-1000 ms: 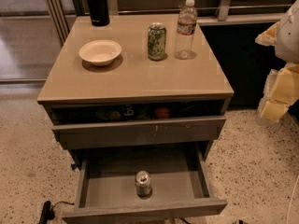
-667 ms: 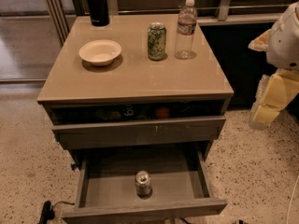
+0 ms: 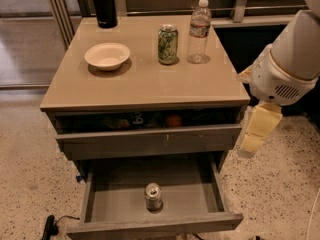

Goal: Pick 7up can from middle drawer and place on counter

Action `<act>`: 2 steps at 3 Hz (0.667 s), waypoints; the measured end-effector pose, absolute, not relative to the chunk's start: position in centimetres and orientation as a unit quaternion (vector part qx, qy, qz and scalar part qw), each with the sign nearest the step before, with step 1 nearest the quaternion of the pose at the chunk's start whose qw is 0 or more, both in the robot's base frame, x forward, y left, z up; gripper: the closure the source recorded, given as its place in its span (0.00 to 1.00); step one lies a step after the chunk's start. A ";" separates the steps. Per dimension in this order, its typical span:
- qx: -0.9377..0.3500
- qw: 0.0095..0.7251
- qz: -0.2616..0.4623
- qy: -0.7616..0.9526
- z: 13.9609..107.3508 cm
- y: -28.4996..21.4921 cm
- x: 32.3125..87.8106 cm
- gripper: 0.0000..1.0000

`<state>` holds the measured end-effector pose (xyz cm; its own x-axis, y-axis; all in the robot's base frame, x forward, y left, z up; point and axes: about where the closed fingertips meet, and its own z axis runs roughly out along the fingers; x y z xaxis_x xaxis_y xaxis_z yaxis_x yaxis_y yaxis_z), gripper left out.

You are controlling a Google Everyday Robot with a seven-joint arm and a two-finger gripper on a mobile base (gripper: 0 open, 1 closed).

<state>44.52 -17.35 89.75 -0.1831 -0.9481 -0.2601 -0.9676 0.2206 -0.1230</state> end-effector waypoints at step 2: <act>-0.622 0.155 0.069 0.764 82.6 -15.0 43.6 0.00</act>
Offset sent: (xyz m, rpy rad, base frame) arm -0.0058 0.0317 -0.0965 0.1061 -0.0125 0.0033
